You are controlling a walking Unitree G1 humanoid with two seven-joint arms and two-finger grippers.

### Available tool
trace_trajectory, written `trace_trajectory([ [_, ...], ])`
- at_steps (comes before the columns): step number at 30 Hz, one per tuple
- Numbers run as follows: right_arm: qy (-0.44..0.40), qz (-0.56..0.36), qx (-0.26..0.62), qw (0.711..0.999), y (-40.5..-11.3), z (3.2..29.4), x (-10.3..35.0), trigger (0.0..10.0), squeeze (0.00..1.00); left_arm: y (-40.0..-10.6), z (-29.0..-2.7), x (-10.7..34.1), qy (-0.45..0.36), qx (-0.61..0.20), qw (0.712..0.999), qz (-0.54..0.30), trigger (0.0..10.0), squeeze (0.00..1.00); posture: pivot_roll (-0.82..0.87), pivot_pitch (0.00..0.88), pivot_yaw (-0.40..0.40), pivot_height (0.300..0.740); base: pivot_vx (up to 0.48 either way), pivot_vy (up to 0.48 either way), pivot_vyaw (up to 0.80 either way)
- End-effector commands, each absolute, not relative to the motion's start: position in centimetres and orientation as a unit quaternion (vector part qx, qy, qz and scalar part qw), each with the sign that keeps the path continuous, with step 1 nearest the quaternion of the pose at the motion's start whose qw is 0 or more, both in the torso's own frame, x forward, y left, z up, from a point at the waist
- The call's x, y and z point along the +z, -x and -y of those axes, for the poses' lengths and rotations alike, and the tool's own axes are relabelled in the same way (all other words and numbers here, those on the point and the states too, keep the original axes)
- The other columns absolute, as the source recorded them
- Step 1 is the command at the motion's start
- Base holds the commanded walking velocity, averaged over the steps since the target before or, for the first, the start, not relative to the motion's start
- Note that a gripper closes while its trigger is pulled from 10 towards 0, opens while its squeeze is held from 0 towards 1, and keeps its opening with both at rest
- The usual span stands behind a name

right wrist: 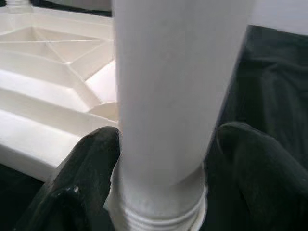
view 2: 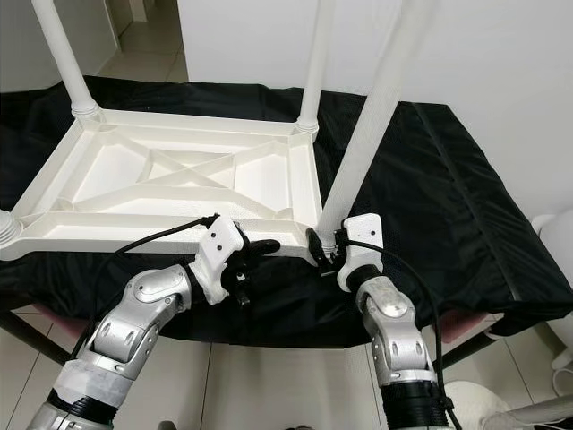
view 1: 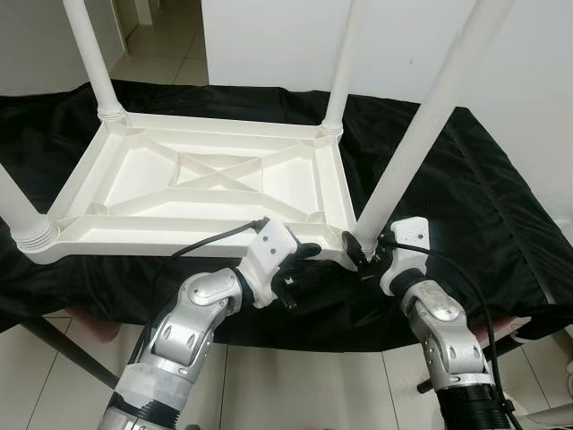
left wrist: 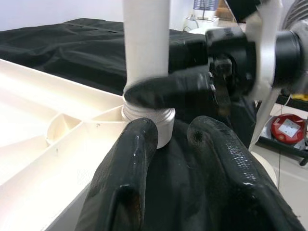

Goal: Building children table

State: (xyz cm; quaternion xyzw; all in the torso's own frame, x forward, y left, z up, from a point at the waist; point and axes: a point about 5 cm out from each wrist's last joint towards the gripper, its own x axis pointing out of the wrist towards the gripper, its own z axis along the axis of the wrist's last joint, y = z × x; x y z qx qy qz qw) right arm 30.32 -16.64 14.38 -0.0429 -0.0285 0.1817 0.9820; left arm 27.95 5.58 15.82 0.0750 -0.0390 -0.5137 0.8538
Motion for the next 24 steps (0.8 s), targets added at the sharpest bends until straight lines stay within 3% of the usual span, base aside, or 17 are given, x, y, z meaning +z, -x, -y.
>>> trace_trajectory([
  [1,0.057,0.025,0.208,0.976,-30.8,17.5,14.4,10.0,0.0,-28.1,-5.5,15.7,-0.08,-0.513,0.854,0.037,10.0,0.0,-0.01,0.035,-0.046,0.74,0.0,0.0,0.0],
  [12,0.106,0.004,0.306,0.946,-32.4,17.9,14.4,10.0,0.0,-28.3,-5.4,15.9,-0.089,-0.516,0.851,0.038,10.0,0.0,-0.01,0.038,-0.03,0.74,0.0,0.0,0.0],
  [13,0.114,-0.007,0.31,0.944,-32.8,17.8,14.1,5.4,0.0,-28.4,-5.5,15.9,-0.09,-0.516,0.851,0.038,10.0,0.0,0.0,0.04,-0.027,0.74,0.0,0.0,0.0],
  [14,0.115,-0.018,0.315,0.942,-33.0,17.7,13.7,0.0,0.0,-28.4,-5.5,16.0,-0.089,-0.515,0.851,0.039,10.0,0.0,0.0,0.041,-0.027,0.74,0.0,0.0,0.0],
  [24,0.105,-0.036,0.332,0.937,-33.2,17.9,12.9,0.0,0.0,-28.4,-5.6,16.1,-0.089,-0.511,0.854,0.039,10.0,0.0,0.01,0.042,-0.028,0.74,0.0,0.0,0.0],
])
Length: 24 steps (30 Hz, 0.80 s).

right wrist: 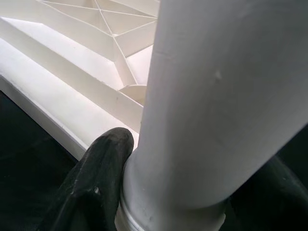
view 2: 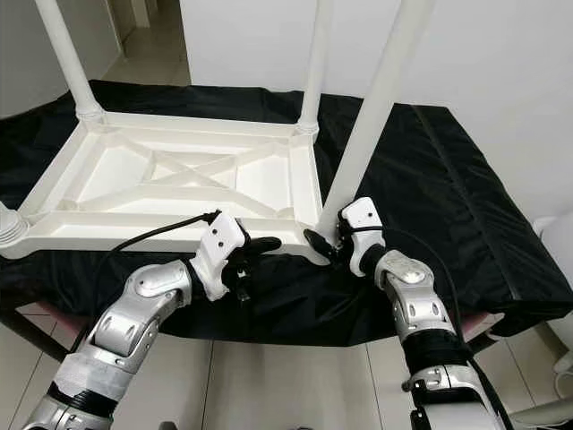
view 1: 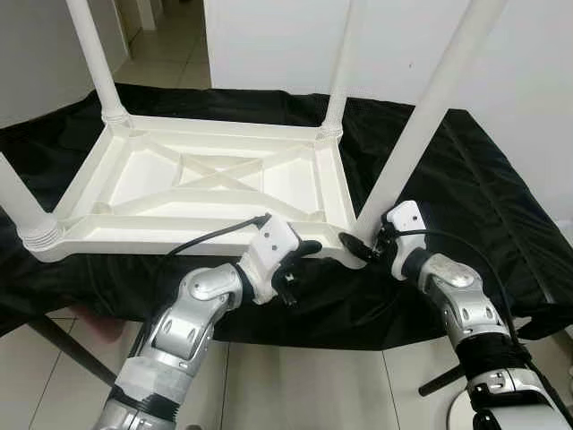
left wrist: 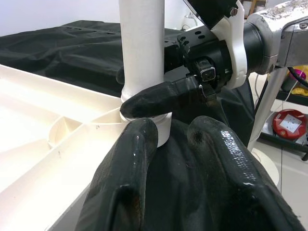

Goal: Building children table

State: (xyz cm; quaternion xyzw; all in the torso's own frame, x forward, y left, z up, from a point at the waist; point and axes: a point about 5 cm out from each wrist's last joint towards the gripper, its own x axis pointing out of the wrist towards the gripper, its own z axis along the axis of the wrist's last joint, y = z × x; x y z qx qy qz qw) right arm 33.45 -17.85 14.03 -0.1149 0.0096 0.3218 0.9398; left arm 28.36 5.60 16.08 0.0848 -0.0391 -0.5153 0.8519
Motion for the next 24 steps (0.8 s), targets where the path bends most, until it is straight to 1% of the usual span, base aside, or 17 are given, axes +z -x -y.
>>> trace_trajectory([
  [1,0.099,-0.036,0.33,0.938,-33.2,18.0,12.8,0.0,0.0,-28.4,-5.6,16.1,-0.088,-0.511,0.854,0.039,10.0,0.0,0.01,0.044,-0.029,0.74,0.0,0.0,0.0],
  [2,0.099,-0.036,0.33,0.938,-33.2,18.0,12.8,0.0,0.0,-28.4,-5.6,16.1,-0.088,-0.511,0.854,0.039,10.0,0.0,0.01,0.044,-0.029,0.74,0.0,0.0,0.0],
  [3,0.091,-0.032,0.323,0.941,-33.1,18.0,12.8,4.1,0.0,-28.4,-5.6,16.1,-0.088,-0.51,0.855,0.04,10.0,0.0,0.0,0.044,-0.029,0.74,0.0,0.0,0.0],
  [5,0.091,-0.032,0.323,0.941,-33.1,18.0,12.8,4.1,0.0,-28.4,-5.6,16.1,-0.088,-0.51,0.855,0.04,10.0,0.0,0.0,0.044,-0.029,0.74,0.0,0.0,0.0],
  [6,0.088,-0.025,0.315,0.945,-33.0,18.0,12.9,10.0,0.0,-28.5,-5.6,16.1,-0.088,-0.51,0.855,0.04,10.0,0.0,0.0,0.044,-0.028,0.74,0.0,0.0,0.0],
  [9,0.072,-0.012,0.296,0.953,-32.9,17.9,13.1,10.0,0.0,-28.5,-5.5,16.1,-0.087,-0.511,0.854,0.041,10.0,0.0,-0.01,0.045,-0.028,0.74,0.0,0.0,0.0],
  [14,0.068,-0.008,0.283,0.957,-32.8,17.8,13.2,10.0,0.0,-28.4,-5.4,16.1,-0.086,-0.512,0.854,0.041,10.0,0.0,-0.01,0.046,-0.029,0.74,0.0,0.0,0.0],
  [15,0.062,-0.003,0.267,0.962,-32.8,17.6,13.3,10.0,0.0,-28.4,-5.4,16.1,-0.086,-0.512,0.854,0.041,10.0,0.0,-0.01,0.046,-0.029,0.74,0.0,0.0,0.0],
  [16,0.047,0.007,0.227,0.973,-32.6,17.2,13.4,10.0,0.0,-28.4,-5.4,16.1,-0.085,-0.512,0.854,0.041,10.0,0.0,-0.01,0.046,-0.036,0.74,0.0,0.0,0.0],
  [17,0.047,0.007,0.227,0.973,-32.6,17.2,13.4,10.0,0.0,-28.4,-5.4,16.1,-0.085,-0.512,0.854,0.041,10.0,0.0,-0.01,0.046,-0.036,0.74,0.0,0.0,0.0],
  [18,0.037,0.014,0.196,0.98,-32.5,16.9,13.4,10.0,0.0,-28.3,-5.4,16.1,-0.085,-0.512,0.854,0.041,10.0,0.0,-0.01,0.046,-0.039,0.74,0.0,0.0,0.0],
  [19,0.037,0.014,0.196,0.98,-32.5,16.9,13.4,10.0,0.0,-28.3,-5.4,16.1,-0.085,-0.512,0.854,0.041,10.0,0.0,-0.01,0.046,-0.039,0.74,0.0,0.0,0.0],
  [21,0.008,0.018,0.127,0.992,-32.2,16.4,13.3,10.0,0.0,-28.3,-5.4,16.0,-0.085,-0.512,0.854,0.041,10.0,0.0,-0.01,0.044,-0.04,0.74,0.0,0.0,0.0],
  [22,0.008,0.018,0.127,0.992,-32.2,16.4,13.3,10.0,0.0,-28.3,-5.4,16.0,-0.085,-0.512,0.854,0.041,10.0,0.0,-0.01,0.044,-0.04,0.74,0.0,0.0,0.0],
  [24,-0.001,0.018,0.088,0.996,-31.9,15.8,13.2,10.0,0.0,-28.3,-5.4,16.0,-0.084,-0.511,0.854,0.04,10.0,0.0,0.0,0.039,-0.041,0.74,0.0,0.0,0.0],
])
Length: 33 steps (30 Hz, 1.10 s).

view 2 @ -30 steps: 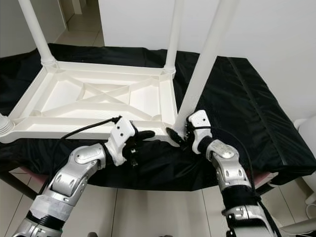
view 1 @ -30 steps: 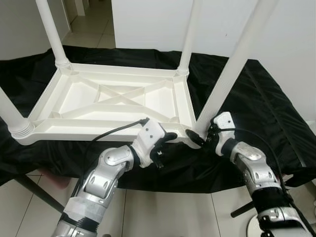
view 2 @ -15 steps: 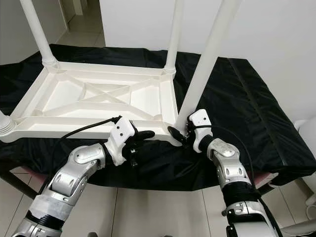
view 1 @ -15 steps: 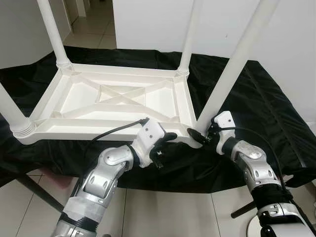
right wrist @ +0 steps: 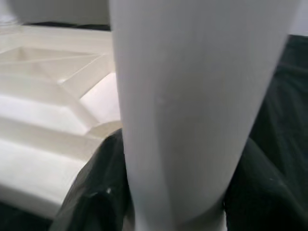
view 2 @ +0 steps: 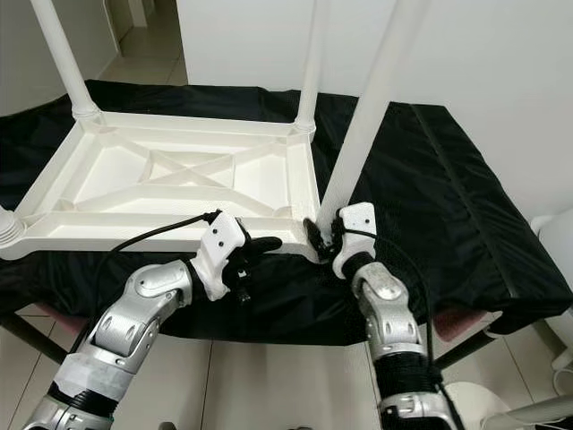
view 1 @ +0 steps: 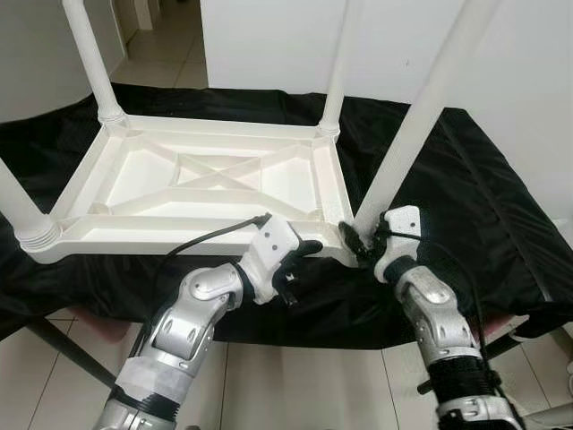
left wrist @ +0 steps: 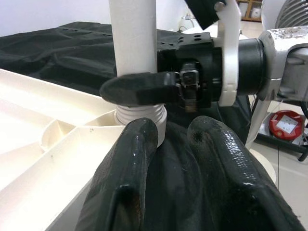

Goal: Building children table

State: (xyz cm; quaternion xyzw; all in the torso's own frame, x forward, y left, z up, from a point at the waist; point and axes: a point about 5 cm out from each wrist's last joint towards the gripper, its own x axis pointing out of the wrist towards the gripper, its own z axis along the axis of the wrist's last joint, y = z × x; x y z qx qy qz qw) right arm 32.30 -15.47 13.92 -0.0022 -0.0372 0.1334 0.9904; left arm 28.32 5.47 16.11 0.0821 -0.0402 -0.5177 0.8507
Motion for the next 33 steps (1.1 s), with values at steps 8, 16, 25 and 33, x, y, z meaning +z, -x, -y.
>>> trace_trajectory([
  [8,-0.036,-0.001,-0.003,0.999,-31.5,14.2,12.7,10.0,0.0,-28.2,-5.3,15.9,-0.084,-0.514,0.852,0.04,10.0,0.0,-0.01,0.03,-0.042,0.74,0.0,0.0,0.0],
  [16,-0.067,-0.004,-0.063,0.996,-30.7,11.4,12.9,10.0,0.0,-28.2,-5.3,15.9,-0.084,-0.515,0.852,0.04,10.0,0.0,0.0,0.022,-0.047,0.74,0.0,0.0,0.0],
  [25,-0.065,0.033,-0.046,0.996,-30.3,11.7,14.0,10.0,1.0,-28.2,-5.4,15.9,-0.087,-0.514,0.852,0.041,10.0,0.0,0.01,0.014,-0.048,0.74,0.0,0.0,0.0],
  [33,-0.077,0.057,0.016,0.995,-29.8,14.0,14.3,10.0,1.0,-28.2,-5.6,16.1,-0.09,-0.512,0.853,0.044,10.0,0.0,0.01,0.008,-0.047,0.74,0.0,0.0,0.0],
])
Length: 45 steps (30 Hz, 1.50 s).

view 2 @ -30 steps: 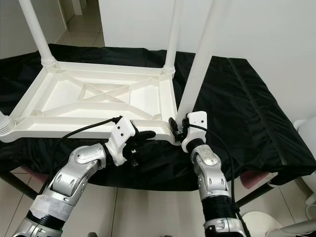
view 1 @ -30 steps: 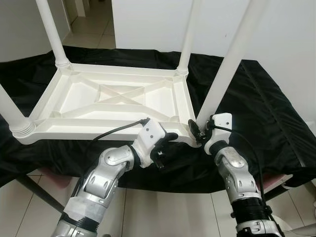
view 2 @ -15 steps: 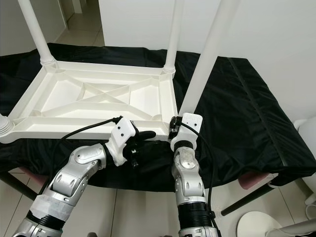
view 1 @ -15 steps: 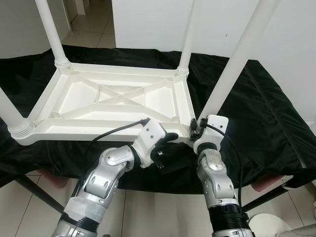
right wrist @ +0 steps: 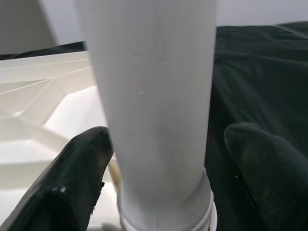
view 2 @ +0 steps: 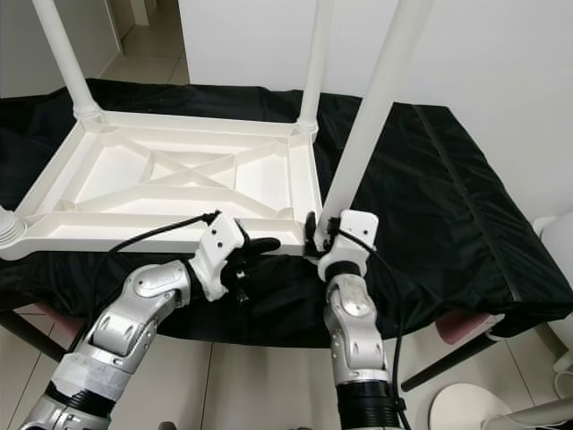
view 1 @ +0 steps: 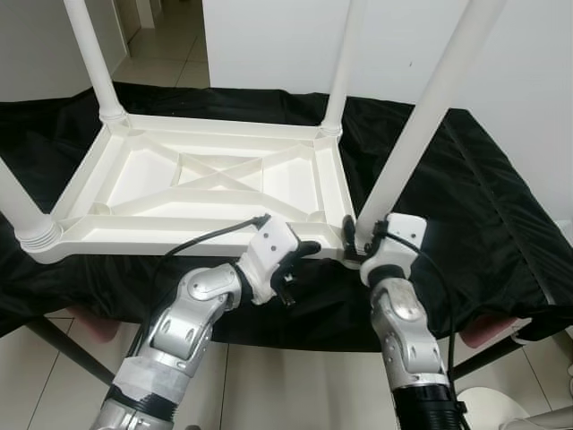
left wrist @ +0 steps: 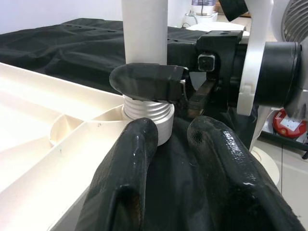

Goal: Building children table

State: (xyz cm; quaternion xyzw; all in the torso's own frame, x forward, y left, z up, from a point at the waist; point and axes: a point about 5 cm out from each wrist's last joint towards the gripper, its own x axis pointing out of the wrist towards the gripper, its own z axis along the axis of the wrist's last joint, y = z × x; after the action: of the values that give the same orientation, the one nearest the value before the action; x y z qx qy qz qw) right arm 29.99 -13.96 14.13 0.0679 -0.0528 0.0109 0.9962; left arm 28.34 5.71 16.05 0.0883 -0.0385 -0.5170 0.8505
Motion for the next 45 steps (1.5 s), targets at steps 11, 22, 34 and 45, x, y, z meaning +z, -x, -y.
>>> trace_trajectory([
  [11,0.027,0.075,0.205,0.976,-30.3,16.2,15.8,10.0,0.0,-28.4,-5.7,16.3,-0.089,-0.511,0.854,0.047,10.0,0.0,0.02,0.002,-0.044,0.74,0.0,0.0,0.0],
  [22,0.072,0.032,0.276,0.958,-31.8,17.7,14.6,10.0,0.0,-28.6,-5.7,16.4,-0.09,-0.511,0.854,0.048,10.0,0.0,0.01,0.005,-0.033,0.74,0.0,0.0,0.0],
  [34,0.075,0.003,0.315,0.946,-33.5,17.0,13.3,0.7,0.0,-28.6,-5.6,16.5,-0.09,-0.511,0.853,0.049,10.0,0.0,0.02,0.015,-0.031,0.74,0.0,0.0,0.0],
  [45,0.067,-0.002,0.321,0.945,-33.7,17.7,13.0,10.0,0.0,-28.6,-5.8,16.6,-0.087,-0.504,0.858,0.049,10.0,0.0,0.02,0.039,-0.042,0.74,0.0,0.0,0.0],
])
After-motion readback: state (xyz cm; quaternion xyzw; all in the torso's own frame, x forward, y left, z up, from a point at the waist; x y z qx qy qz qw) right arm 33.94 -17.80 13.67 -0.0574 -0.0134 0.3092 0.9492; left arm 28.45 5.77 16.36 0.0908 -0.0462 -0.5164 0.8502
